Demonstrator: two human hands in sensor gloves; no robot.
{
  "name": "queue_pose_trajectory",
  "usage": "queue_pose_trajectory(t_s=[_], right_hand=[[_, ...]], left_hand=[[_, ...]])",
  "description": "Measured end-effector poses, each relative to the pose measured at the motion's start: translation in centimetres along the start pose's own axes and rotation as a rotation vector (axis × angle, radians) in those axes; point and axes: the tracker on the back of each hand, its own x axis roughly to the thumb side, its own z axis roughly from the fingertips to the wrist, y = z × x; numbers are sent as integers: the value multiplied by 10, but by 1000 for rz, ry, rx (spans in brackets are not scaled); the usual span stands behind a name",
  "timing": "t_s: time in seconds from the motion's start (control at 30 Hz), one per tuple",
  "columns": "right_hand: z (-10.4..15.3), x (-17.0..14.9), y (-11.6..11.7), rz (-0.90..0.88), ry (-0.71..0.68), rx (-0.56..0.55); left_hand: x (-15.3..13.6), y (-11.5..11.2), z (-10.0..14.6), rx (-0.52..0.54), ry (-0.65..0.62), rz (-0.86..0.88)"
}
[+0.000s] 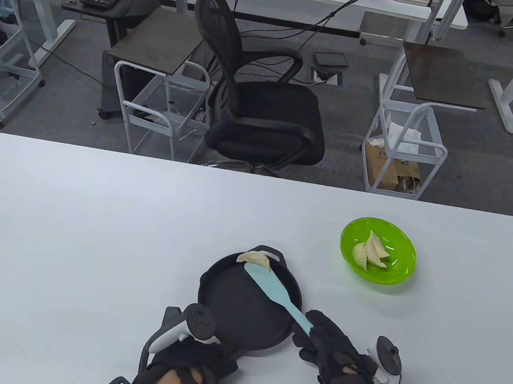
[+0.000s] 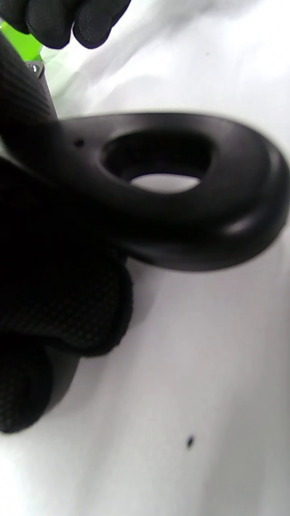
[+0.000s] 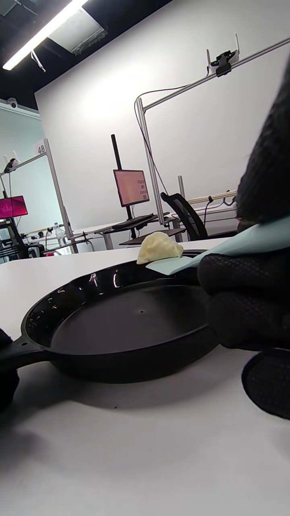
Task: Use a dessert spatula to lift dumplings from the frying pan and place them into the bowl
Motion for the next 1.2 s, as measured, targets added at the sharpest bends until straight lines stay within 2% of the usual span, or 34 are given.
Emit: queue_pose_trajectory(t_s=[1.2], right_hand=[[6,12,-41,-221,-129,-307]], left_hand=[[0,0,0,0,0,0]])
